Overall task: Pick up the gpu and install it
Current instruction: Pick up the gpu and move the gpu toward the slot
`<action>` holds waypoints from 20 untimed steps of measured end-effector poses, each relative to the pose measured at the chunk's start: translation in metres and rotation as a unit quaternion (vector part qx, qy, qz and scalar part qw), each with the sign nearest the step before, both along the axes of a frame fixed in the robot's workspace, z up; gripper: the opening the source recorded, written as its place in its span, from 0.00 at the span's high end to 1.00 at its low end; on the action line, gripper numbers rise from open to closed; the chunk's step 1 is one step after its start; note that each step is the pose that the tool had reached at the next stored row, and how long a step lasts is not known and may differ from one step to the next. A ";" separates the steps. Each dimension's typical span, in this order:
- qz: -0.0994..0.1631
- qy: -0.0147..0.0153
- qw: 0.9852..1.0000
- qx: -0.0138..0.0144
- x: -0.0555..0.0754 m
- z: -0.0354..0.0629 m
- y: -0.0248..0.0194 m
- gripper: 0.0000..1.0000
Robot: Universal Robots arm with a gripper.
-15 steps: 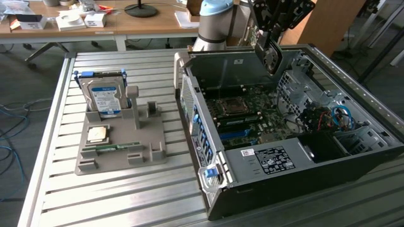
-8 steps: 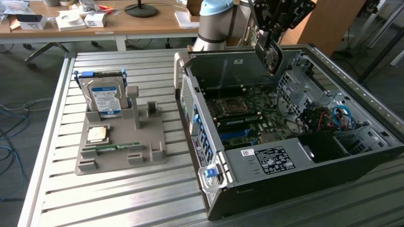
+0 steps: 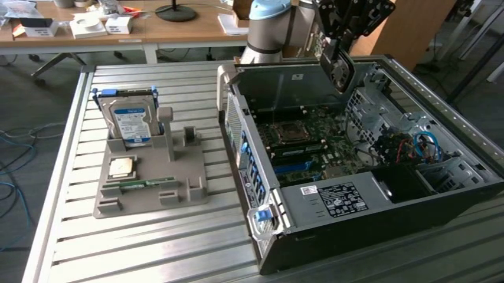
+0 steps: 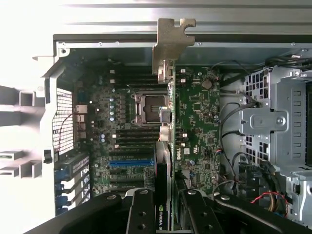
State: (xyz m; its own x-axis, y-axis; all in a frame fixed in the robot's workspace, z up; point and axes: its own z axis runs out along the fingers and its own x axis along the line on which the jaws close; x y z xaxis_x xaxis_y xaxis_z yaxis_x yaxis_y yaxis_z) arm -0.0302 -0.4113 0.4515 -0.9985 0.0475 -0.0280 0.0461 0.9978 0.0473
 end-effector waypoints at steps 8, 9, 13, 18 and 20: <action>0.001 0.000 1.000 0.000 0.017 0.0000 0.0000 0.74; 0.002 0.000 1.000 0.000 0.018 0.0000 0.0000 0.74; 0.004 0.000 1.000 0.001 0.028 0.0000 0.0000 0.74; 0.007 0.000 1.000 0.001 0.037 0.0000 0.0000 0.74; 0.008 0.000 1.000 0.001 0.040 0.0000 0.0000 0.74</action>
